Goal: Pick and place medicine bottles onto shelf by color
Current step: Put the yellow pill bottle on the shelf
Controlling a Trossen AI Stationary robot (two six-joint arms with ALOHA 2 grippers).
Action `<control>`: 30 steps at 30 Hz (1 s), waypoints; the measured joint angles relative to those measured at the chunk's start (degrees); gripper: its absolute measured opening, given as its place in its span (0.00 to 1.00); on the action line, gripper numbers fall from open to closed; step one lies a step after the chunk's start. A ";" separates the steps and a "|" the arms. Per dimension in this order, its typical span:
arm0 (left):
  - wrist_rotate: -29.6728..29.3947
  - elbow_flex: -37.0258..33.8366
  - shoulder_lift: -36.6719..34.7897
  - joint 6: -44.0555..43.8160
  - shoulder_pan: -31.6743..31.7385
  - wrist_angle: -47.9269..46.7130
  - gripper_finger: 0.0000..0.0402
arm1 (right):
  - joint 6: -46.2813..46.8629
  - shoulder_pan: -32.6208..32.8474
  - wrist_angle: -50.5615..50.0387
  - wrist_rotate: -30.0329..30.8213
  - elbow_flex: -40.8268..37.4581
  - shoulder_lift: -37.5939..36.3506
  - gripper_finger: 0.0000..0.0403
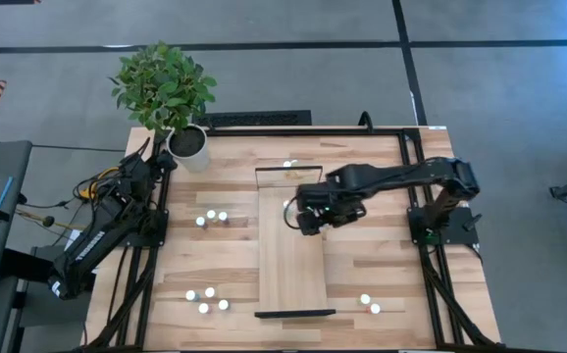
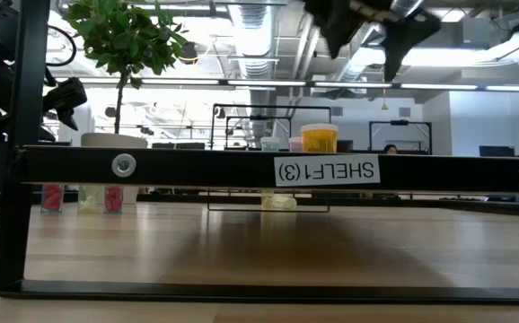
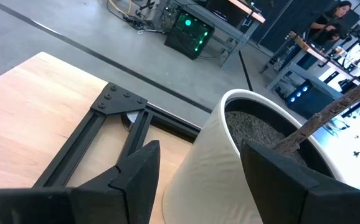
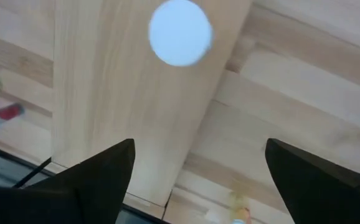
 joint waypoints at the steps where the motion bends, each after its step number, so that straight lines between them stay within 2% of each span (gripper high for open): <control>1: 0.00 -0.02 0.00 0.00 0.01 0.00 0.52 | 1.54 1.02 -0.60 1.23 -0.04 -0.88 0.94; 6: 0.02 -0.02 0.00 0.00 0.01 0.00 0.52 | 9.30 6.97 -3.79 6.82 -1.26 -4.78 0.91; 10: 0.02 -0.01 0.00 0.00 0.01 0.00 0.52 | 17.81 12.11 -3.85 8.80 -5.53 -8.34 0.89; 14: 0.04 -0.02 0.00 0.00 0.00 0.00 0.52 | 28.38 16.38 -3.51 8.92 -12.20 -11.06 0.86; 18: 0.09 0.00 0.00 0.00 0.02 0.00 0.52 | 38.75 21.39 1.34 7.42 -18.43 -13.08 0.85; 21: 0.13 -0.02 0.00 0.00 0.00 0.00 0.52 | 46.71 25.72 6.98 6.26 -21.39 -13.16 0.84; 26: 0.17 -0.01 0.00 0.00 0.00 0.00 0.52 | 60.59 32.31 13.58 4.72 -21.78 -9.81 0.83; 30: 0.17 -0.02 0.00 0.00 0.01 0.00 0.52 | 67.45 35.87 17.19 4.28 -21.79 -6.48 0.83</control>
